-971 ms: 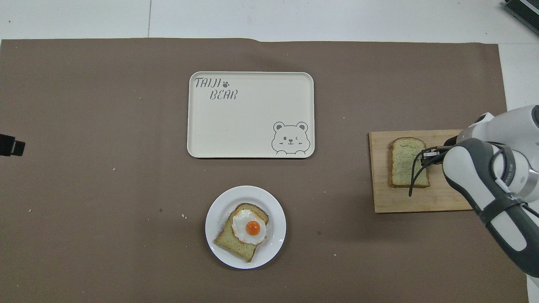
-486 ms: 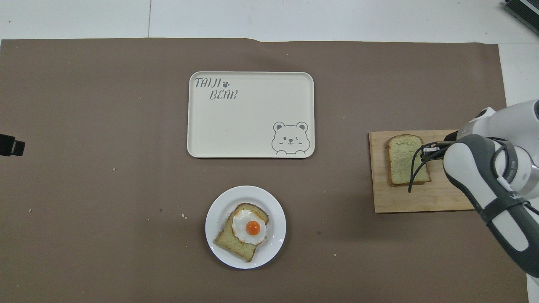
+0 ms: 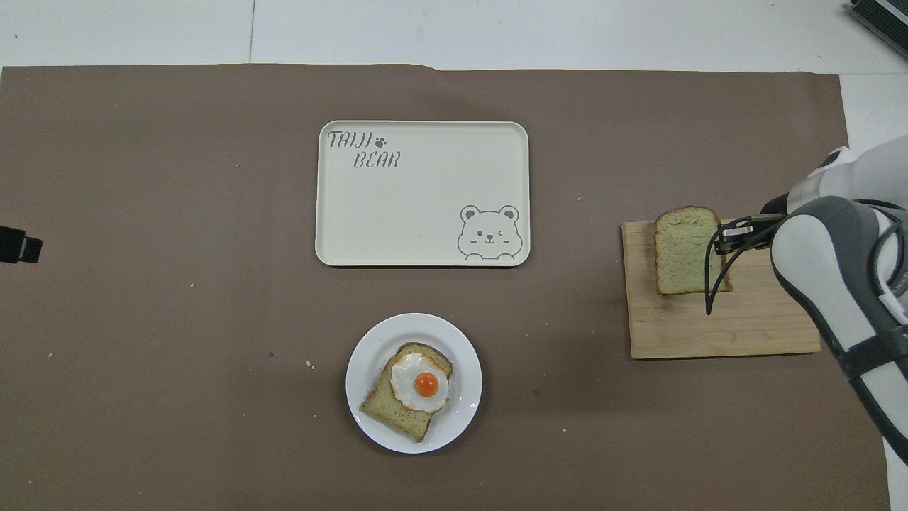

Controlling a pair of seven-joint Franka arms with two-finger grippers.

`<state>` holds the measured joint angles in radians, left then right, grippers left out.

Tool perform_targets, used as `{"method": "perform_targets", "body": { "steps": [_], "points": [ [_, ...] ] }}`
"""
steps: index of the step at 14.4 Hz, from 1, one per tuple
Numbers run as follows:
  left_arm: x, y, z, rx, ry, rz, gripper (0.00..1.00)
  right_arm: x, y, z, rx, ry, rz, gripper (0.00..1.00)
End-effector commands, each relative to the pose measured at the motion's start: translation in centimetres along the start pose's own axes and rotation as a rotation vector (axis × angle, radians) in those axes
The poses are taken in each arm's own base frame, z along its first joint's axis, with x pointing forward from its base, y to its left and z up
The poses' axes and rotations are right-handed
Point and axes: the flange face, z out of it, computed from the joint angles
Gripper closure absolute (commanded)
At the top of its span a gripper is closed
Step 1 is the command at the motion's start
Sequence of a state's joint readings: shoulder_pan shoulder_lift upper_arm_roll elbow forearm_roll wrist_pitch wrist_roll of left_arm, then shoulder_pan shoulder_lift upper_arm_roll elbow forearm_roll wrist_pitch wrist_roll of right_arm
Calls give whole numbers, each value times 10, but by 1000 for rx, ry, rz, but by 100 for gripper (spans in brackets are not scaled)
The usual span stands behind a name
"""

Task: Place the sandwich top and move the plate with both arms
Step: 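Carry the bread slice with the right gripper over the egg toast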

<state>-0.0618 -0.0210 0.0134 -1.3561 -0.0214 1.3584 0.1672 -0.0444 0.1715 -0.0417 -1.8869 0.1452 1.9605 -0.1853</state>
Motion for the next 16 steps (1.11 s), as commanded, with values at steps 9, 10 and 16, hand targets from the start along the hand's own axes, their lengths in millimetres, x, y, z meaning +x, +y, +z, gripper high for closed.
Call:
{"method": "perform_targets", "body": {
  "steps": [9,10,16],
  "points": [
    [-7,-2,-3,7,-6,5,0,-13,-138,-12,108,-60,-132,100],
    [-7,-2,-3,7,-6,5,0,-14,-151,-11,121,-58,-129,100],
    [-7,-2,-3,7,-6,5,0,-32,-240,-4,128,-43,-40,100]
  ]
}}
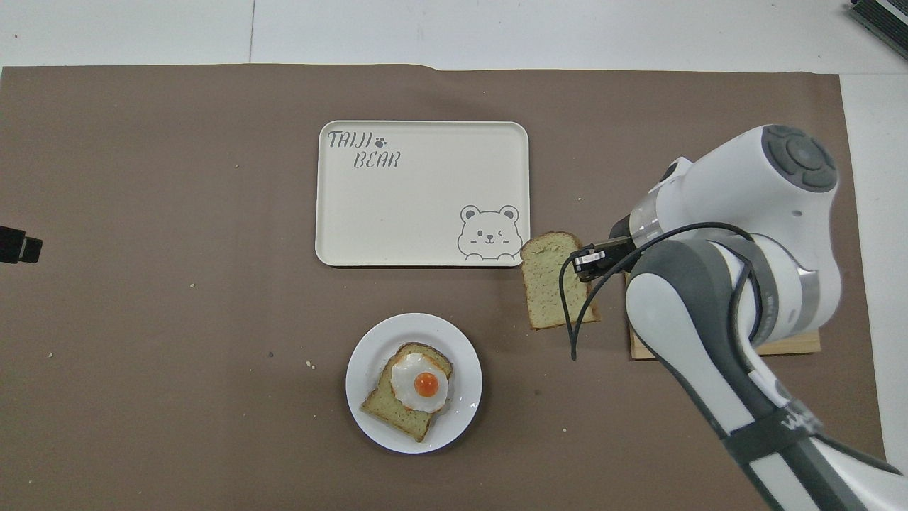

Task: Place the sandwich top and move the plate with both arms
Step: 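Carry the bread slice with the right gripper over the egg toast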

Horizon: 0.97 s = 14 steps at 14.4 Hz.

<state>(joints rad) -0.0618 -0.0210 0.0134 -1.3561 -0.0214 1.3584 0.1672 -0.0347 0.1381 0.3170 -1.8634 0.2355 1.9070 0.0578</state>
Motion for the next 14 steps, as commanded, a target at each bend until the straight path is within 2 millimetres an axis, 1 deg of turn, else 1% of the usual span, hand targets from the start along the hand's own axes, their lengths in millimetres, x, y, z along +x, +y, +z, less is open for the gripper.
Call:
{"method": "perform_targets", "body": {
  "steps": [1,3,4,6,8,10,12,14],
  "points": [
    [-7,-2,-3,7,-6,5,0,-9,-42,7,49,11,95,100],
    [-7,-2,-3,7,-6,5,0,-18,-90,22,121,27,154,100],
    [-7,-2,-3,7,-6,5,0,-20,-103,27,155,34,219,100],
    [-7,-2,-3,7,-6,5,0,-33,-141,33,198,26,236,100],
    [-7,-2,-3,7,-6,5,0,-42,-158,36,202,20,233,100],
    [-7,-2,-3,7,-6,5,0,-58,-175,42,219,-4,230,100],
    [-7,-2,-3,7,-6,5,0,-74,-194,63,213,-18,198,100],
    [-7,-2,-3,7,-6,5,0,-75,-193,79,210,-2,196,100]
  ]
}}
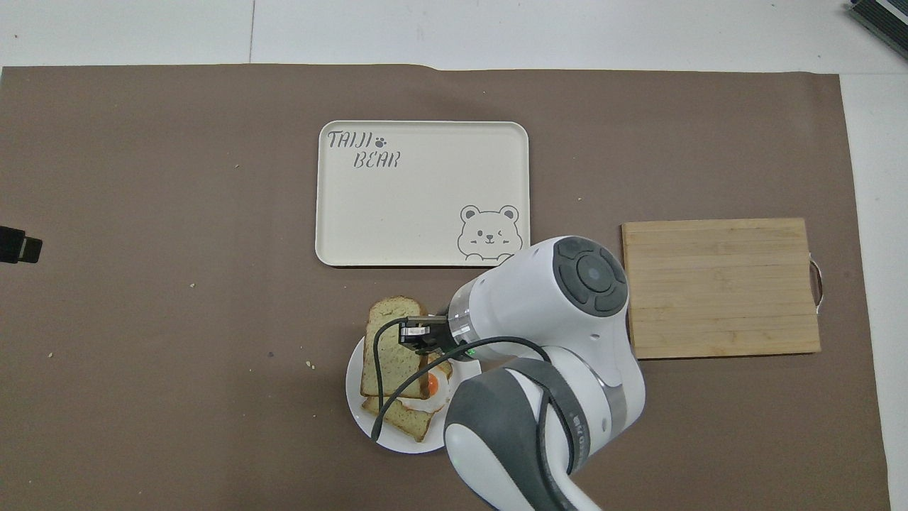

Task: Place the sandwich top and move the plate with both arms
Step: 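Carry the bread slice with the right gripper over the egg toast, then lower the bread onto the egg toast and open the right gripper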

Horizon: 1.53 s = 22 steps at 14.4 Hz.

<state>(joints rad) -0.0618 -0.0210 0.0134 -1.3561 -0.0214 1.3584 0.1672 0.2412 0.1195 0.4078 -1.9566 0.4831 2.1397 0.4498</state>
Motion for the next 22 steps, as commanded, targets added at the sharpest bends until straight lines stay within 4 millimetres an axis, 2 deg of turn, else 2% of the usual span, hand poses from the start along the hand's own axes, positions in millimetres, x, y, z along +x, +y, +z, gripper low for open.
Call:
{"method": "perform_targets", "body": {
  "steps": [1,6,9,13,18,20,21,22],
  "points": [
    [-7,-2,-3,7,-6,5,0,-14,2,16,10,15,2,100],
    [-7,-2,-3,7,-6,5,0,-25,15,39,-26,-21,-21,100],
    [-7,-2,-3,7,-6,5,0,-38,14,56,-40,-26,-37,100],
    [-7,-2,-3,7,-6,5,0,-37,30,67,-56,-37,-89,100],
    [-7,-2,-3,7,-6,5,0,-24,46,70,-64,-39,-109,100],
    [-7,-2,-3,7,-6,5,0,-19,51,66,-62,-35,-90,47],
    [-7,-2,-3,7,-6,5,0,-18,51,66,-65,-33,-95,0],
    [-7,-2,-3,7,-6,5,0,-16,51,66,-62,-32,-89,0]
  ]
}}
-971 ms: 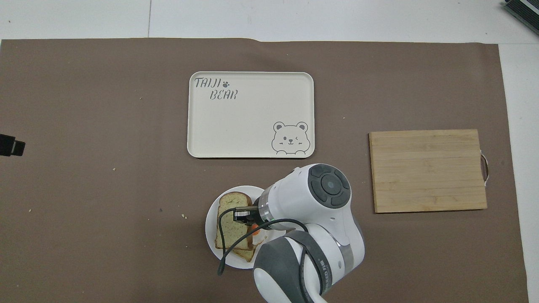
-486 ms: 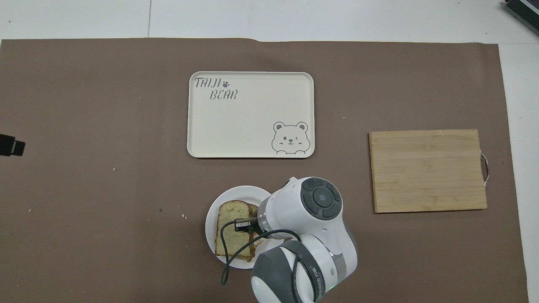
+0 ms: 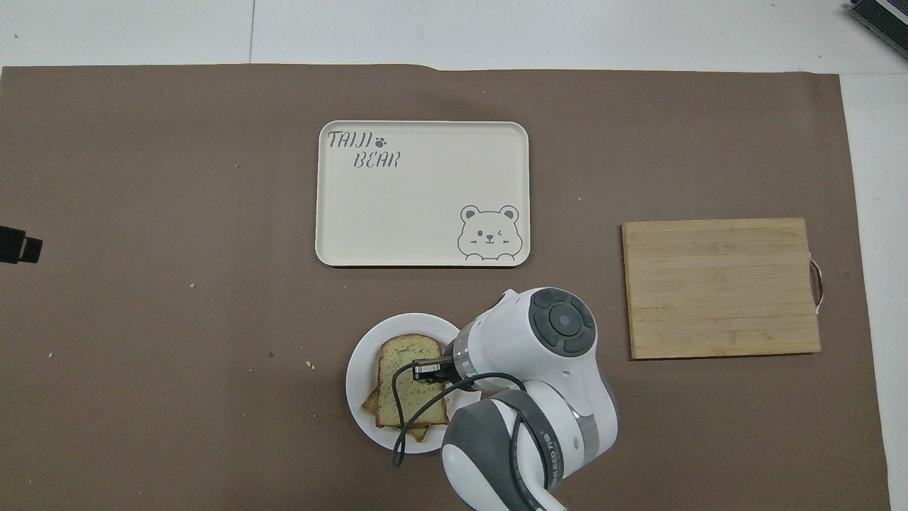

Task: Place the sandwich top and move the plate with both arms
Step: 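Lower the bread onto the egg toast and open the right gripper, then withdraw the right gripper while the left gripper reaches toward the plate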

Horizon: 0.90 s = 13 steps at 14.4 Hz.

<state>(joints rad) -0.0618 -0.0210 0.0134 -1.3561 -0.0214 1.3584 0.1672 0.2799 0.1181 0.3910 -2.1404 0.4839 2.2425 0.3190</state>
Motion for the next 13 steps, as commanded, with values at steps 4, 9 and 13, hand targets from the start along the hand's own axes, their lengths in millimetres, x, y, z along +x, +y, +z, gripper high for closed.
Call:
{"method": "perform_targets", "body": {
  "steps": [4,9,13],
  "points": [
    [-7,-2,-3,7,-6,5,0,16,9,-6,-38,40,-47,0],
    [-7,-2,-3,7,-6,5,0,39,32,-21,-194,111,-148,0],
    [-7,-1,-3,7,-6,7,0,61,58,-59,-227,171,-125,0]
  ]
}}
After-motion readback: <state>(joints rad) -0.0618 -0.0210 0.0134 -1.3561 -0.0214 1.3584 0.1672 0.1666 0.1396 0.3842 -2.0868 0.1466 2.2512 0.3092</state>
